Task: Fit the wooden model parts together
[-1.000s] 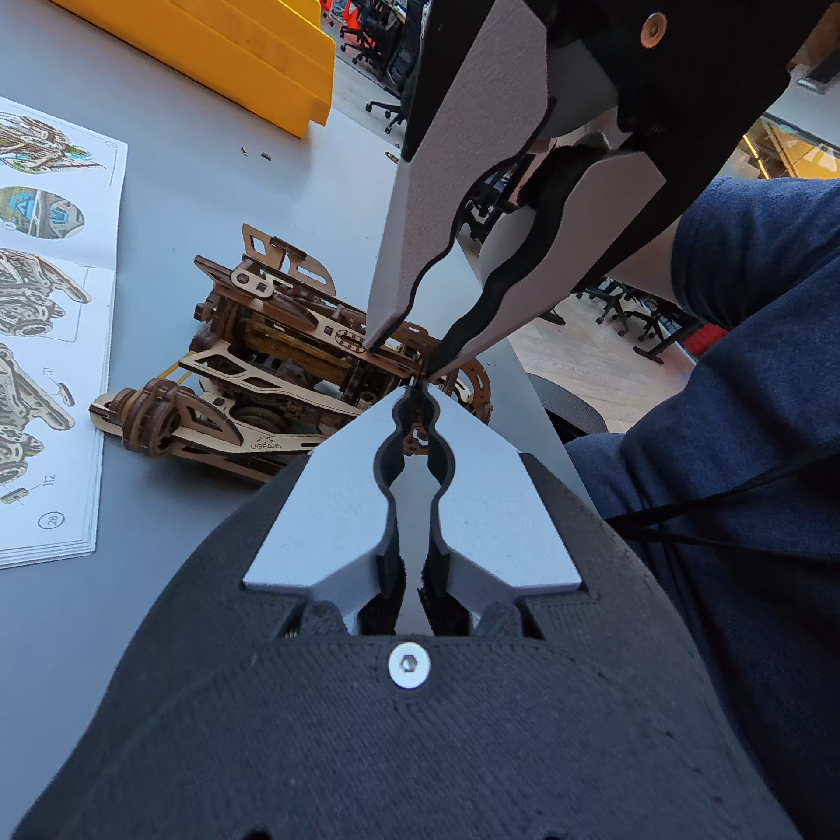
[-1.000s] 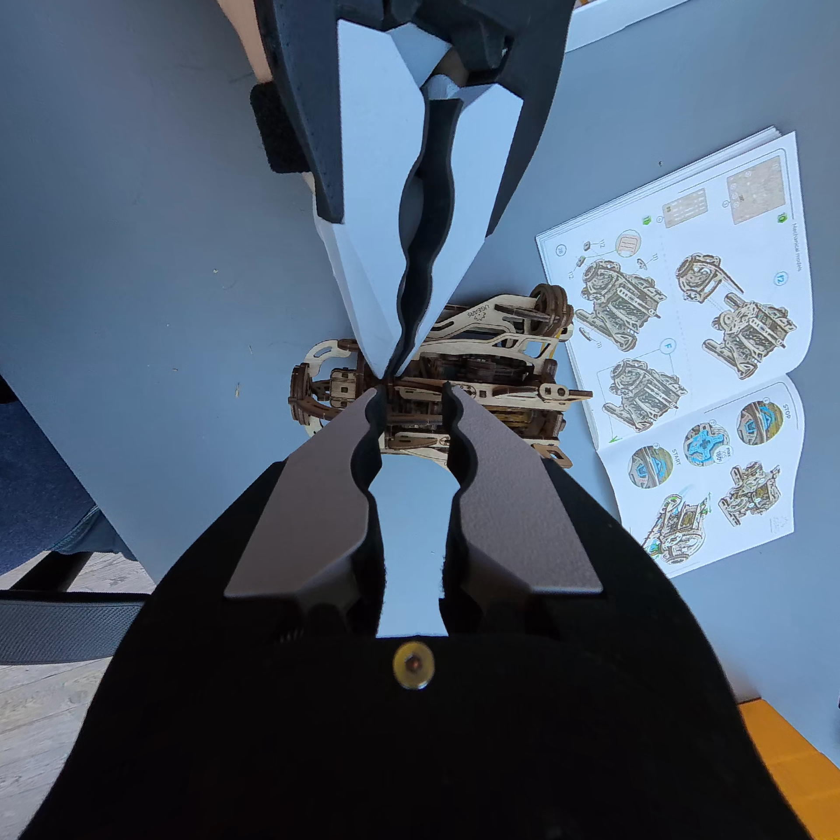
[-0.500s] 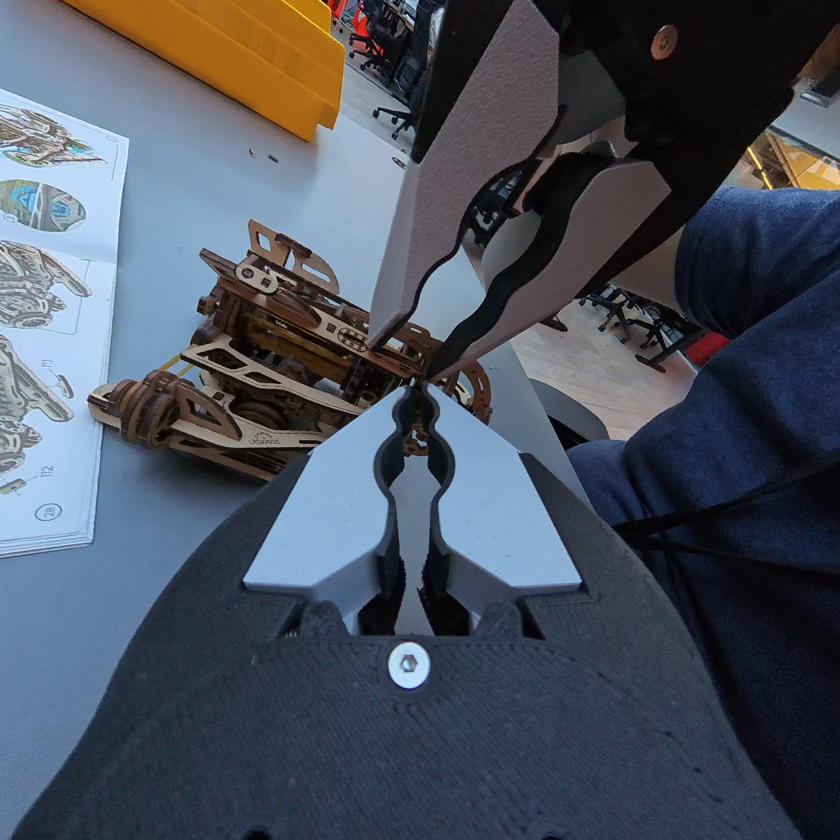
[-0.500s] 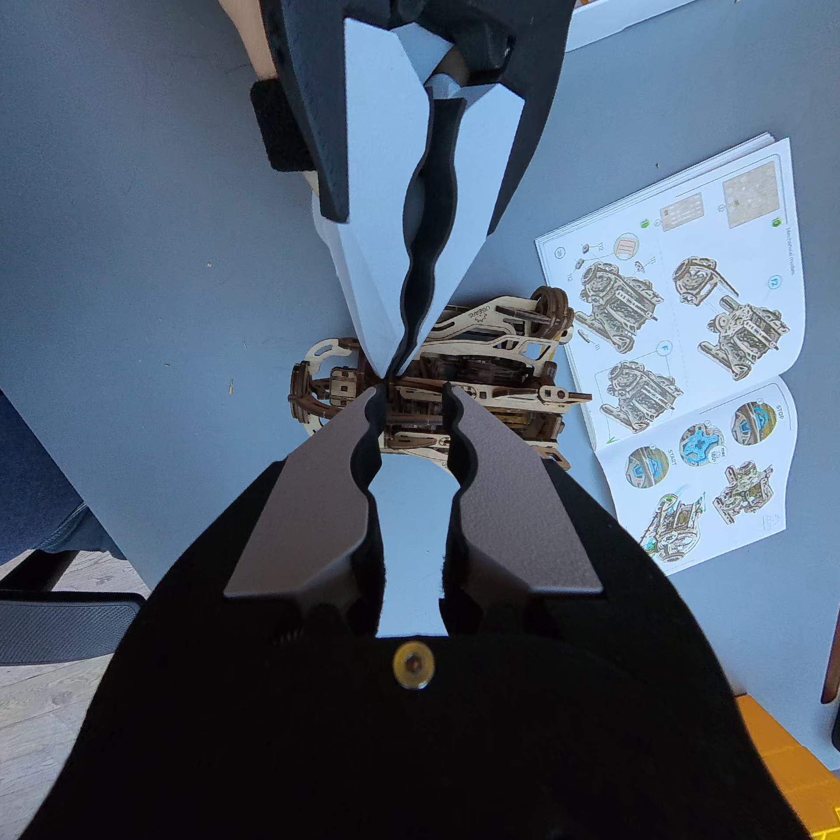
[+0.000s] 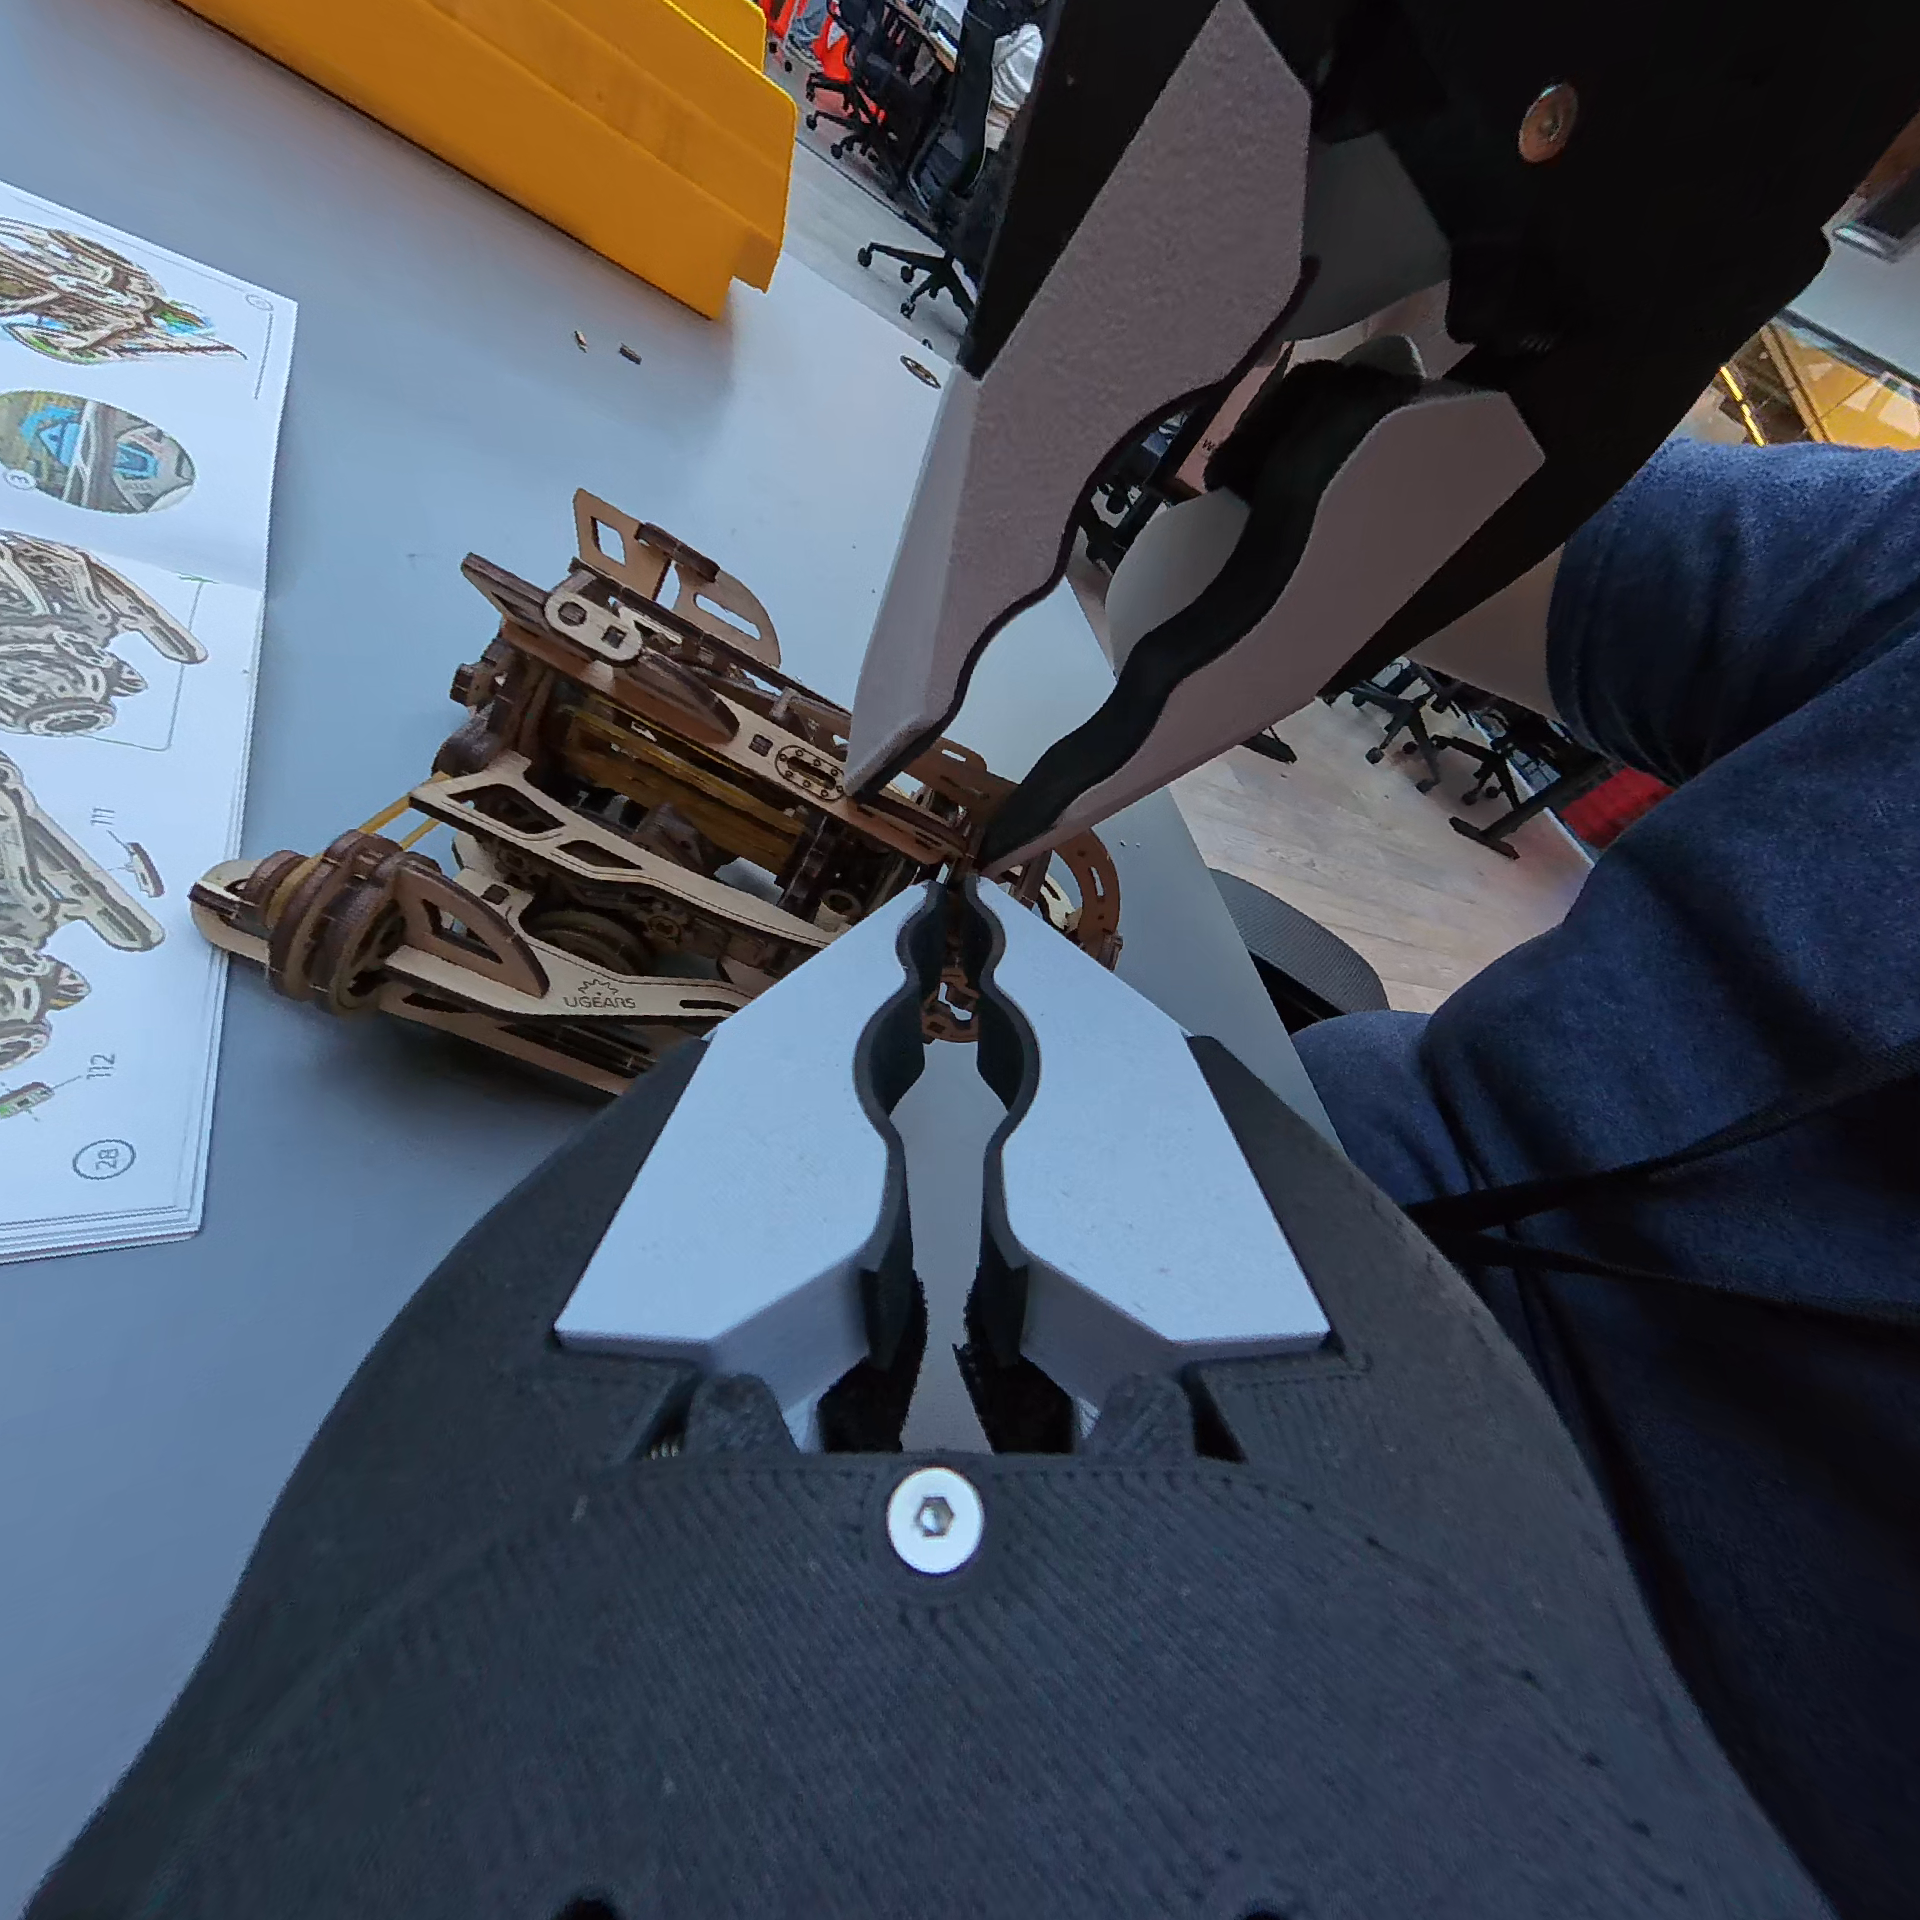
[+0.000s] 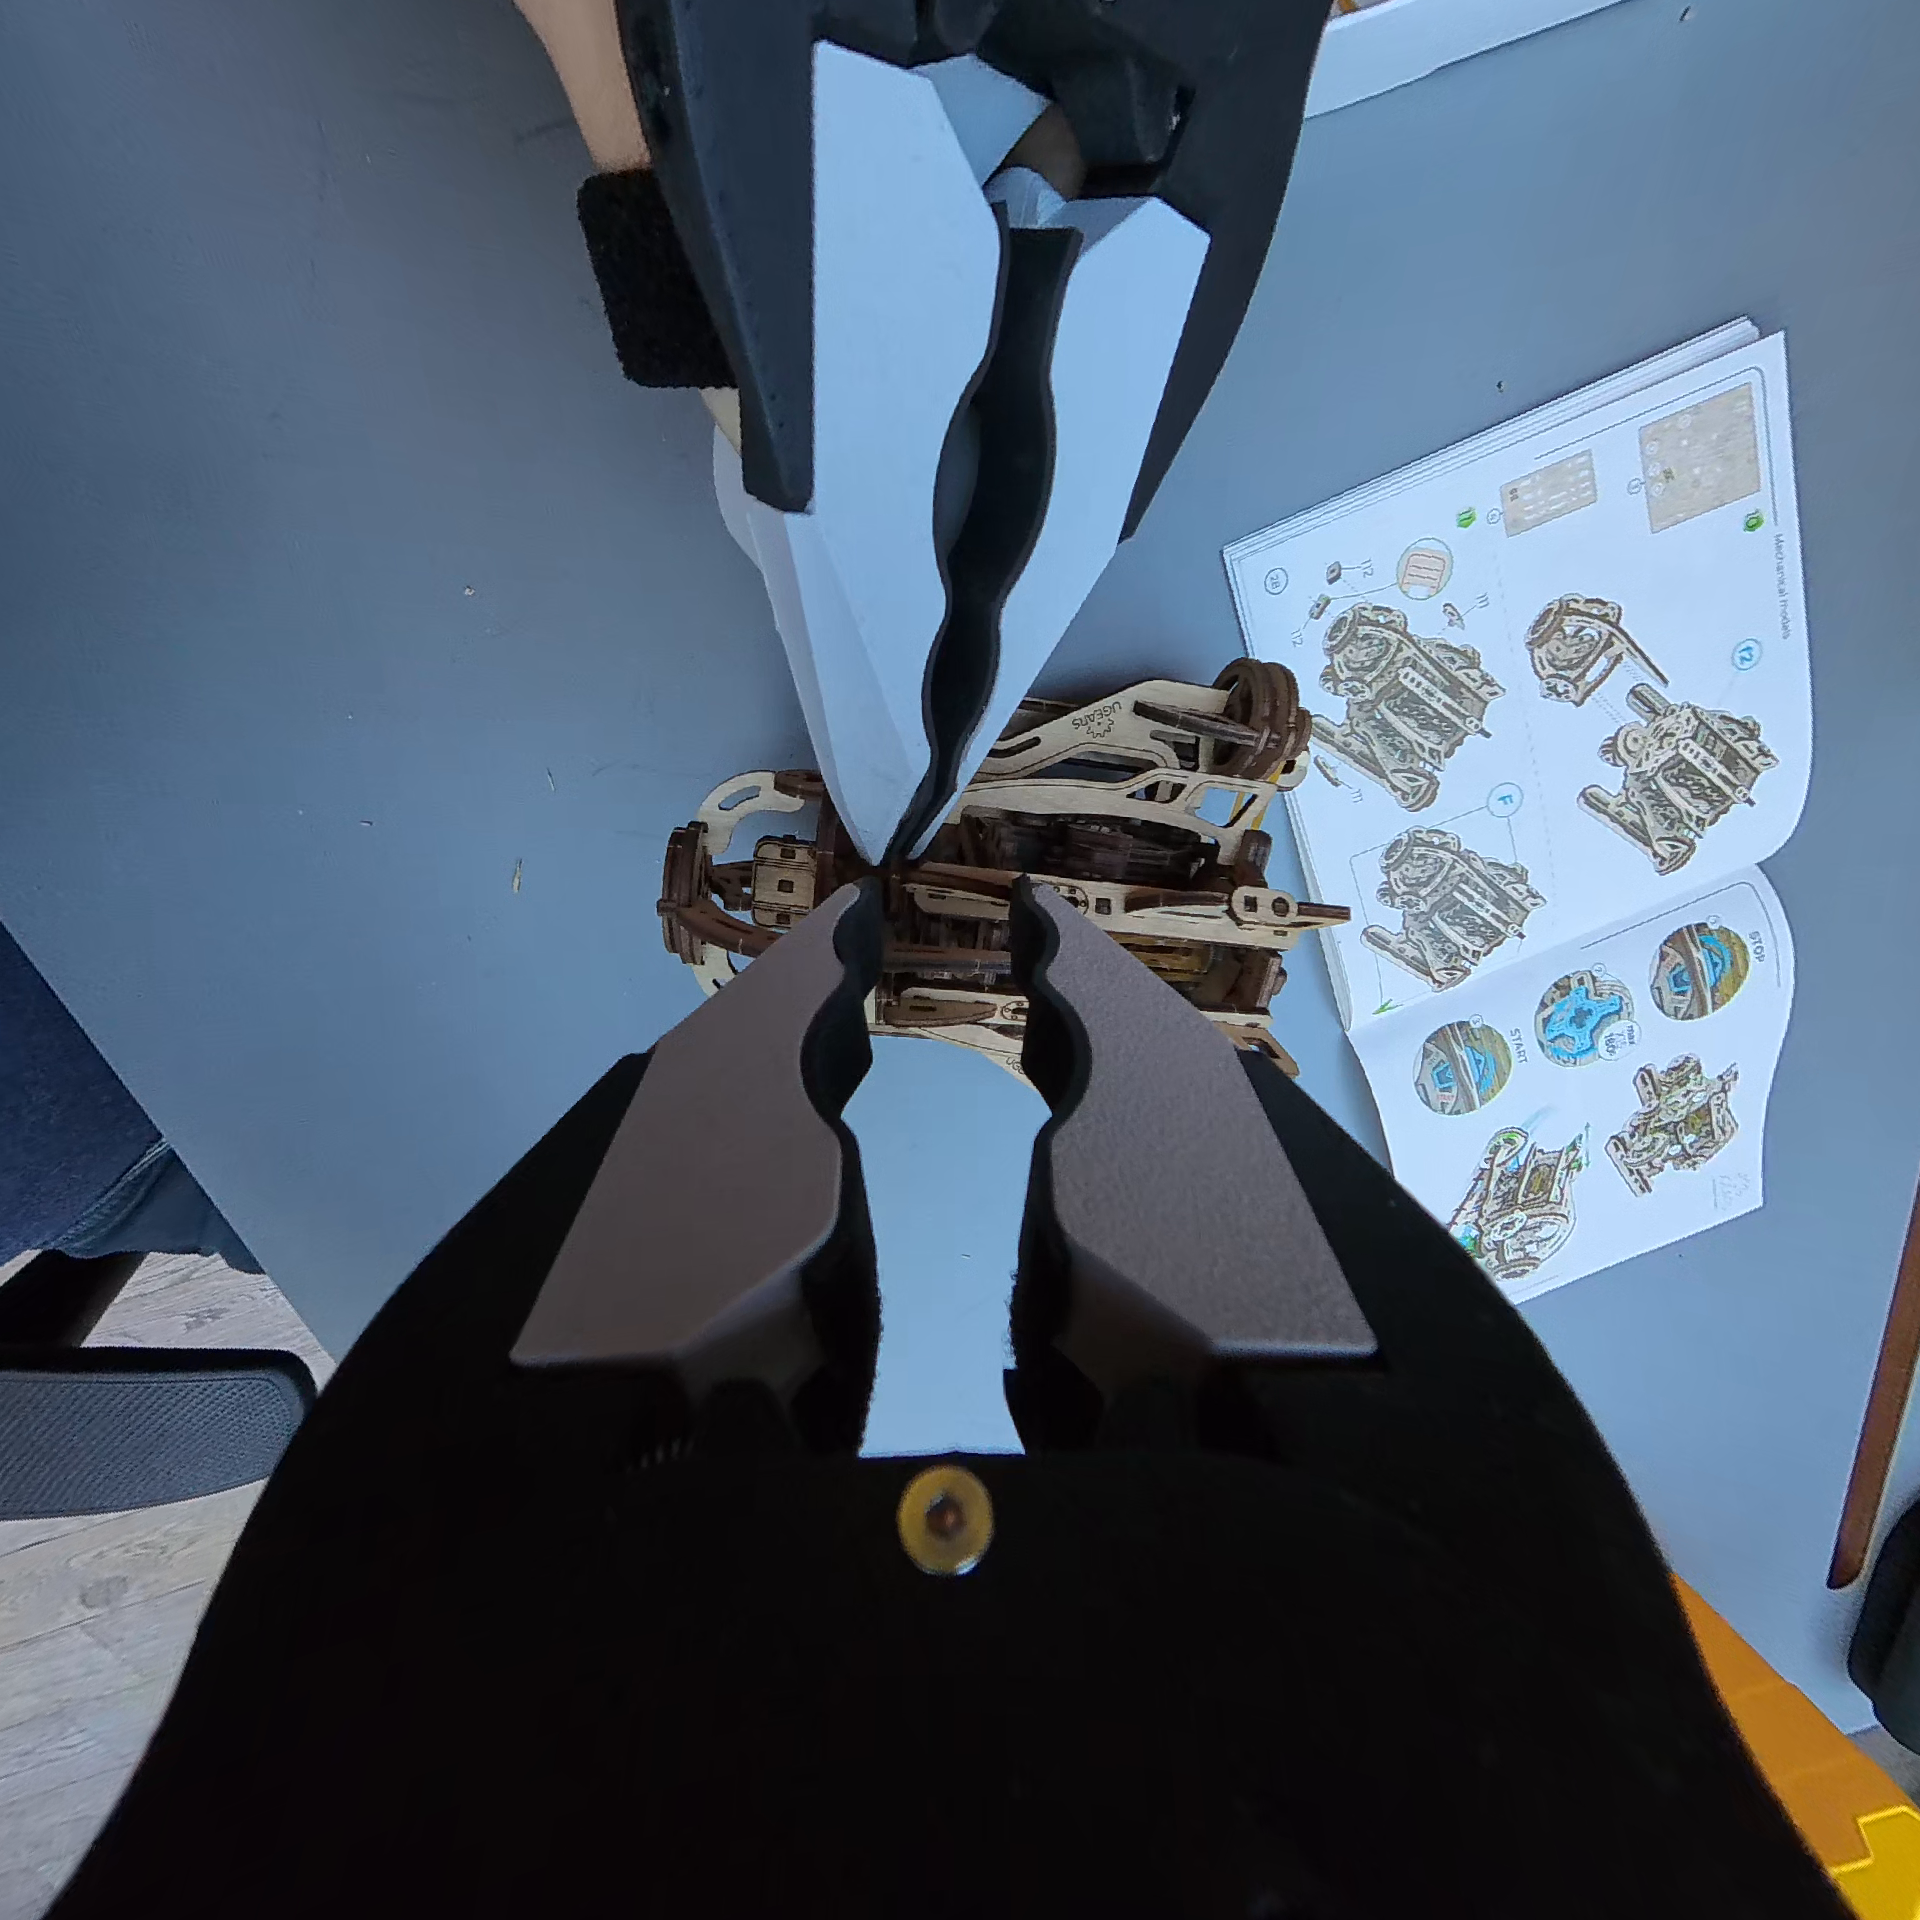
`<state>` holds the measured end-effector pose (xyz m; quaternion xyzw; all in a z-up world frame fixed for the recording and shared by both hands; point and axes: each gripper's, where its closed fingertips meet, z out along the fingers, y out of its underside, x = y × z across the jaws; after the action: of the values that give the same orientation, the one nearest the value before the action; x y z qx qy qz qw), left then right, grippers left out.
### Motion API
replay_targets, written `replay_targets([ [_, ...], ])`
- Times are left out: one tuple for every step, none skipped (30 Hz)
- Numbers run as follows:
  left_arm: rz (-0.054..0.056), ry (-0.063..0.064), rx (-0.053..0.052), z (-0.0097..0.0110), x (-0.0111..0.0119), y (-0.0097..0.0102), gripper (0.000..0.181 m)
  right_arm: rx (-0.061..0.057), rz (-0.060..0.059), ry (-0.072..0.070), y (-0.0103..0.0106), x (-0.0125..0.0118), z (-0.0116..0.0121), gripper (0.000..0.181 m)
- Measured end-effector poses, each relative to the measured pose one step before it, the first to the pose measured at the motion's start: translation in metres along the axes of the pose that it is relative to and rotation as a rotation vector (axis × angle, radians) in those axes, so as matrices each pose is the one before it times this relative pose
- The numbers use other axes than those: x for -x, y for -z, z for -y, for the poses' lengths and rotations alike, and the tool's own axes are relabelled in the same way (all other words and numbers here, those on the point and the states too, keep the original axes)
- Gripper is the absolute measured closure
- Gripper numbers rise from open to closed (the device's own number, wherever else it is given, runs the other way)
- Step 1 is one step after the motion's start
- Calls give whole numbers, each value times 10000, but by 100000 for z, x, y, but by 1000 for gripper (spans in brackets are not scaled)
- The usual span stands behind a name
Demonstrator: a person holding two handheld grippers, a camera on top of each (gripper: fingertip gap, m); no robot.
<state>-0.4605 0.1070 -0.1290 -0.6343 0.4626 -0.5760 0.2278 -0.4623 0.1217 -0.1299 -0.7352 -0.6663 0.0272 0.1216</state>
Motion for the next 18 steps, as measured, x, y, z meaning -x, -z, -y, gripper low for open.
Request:
replay_targets([
  [-26, 6, 33, -49, -20, -7, 181, 7, -5, 13, -13, 28, 3, 158],
  [-48, 24, 42, -40, -21, 21, 181, -26, 16, -46, -9, 22, 22, 157],
  [-43, -40, 12, -22, -4, 42, 181, -61, 43, -97, -6, -14, 29, 157],
  [24, -89, -28, 18, 45, 31, 180, -54, 56, -84, 14, -30, -5, 157],
  [38, -55, -21, 26, 39, 10, 180, -63, 52, -35, 13, -20, 13, 157],
  [17, -84, 24, -8, -20, 4, 180, -59, 62, -24, 5, 26, -10, 157],
  [78, -168, 34, -5, 26, 6, 179, -59, 8, -28, -8, -21, 14, 157],
  [138, -200, 13, 28, 88, 32, 177, -48, -31, -7, 8, -38, 26, 157],
  [113, -233, 24, -8, 39, 19, 177, -25, -4, 12, 15, 29, 6, 157],
  [92, -253, 35, -28, -4, -20, 177, 0, -26, 39, -31, 20, -9, 157],
  [97, -179, 20, -7, 25, -2, 176, 16, -45, 31, 8, -2, -14, 157],
  [59, -114, 7, 18, 14, -9, 177, 13, -35, 21, 22, -2, -3, 157],
  [45, -153, -9, 27, -8, -8, 177, 25, -32, 19, 6, -3, -4, 157],
  [85, -225, -36, 29, 29, 9, 177, 10, -37, 0, 4, -39, 5, 157],
  [99, -194, -37, 21, 42, 7, 177, -7, -22, -14, 1, -51, 15, 157],
  [62, -124, -7, 18, -2, 14, 177, -9, 25, -9, 11, 9, 11, 157],
  [74, -112, 16, 4, 28, 6, 176, -16, 23, -26, -5, -13, 11, 157],
  [285, -82, 10, 21, 348, 37, 163, -18, 40, -27, -3, 20, 4, 157],
])
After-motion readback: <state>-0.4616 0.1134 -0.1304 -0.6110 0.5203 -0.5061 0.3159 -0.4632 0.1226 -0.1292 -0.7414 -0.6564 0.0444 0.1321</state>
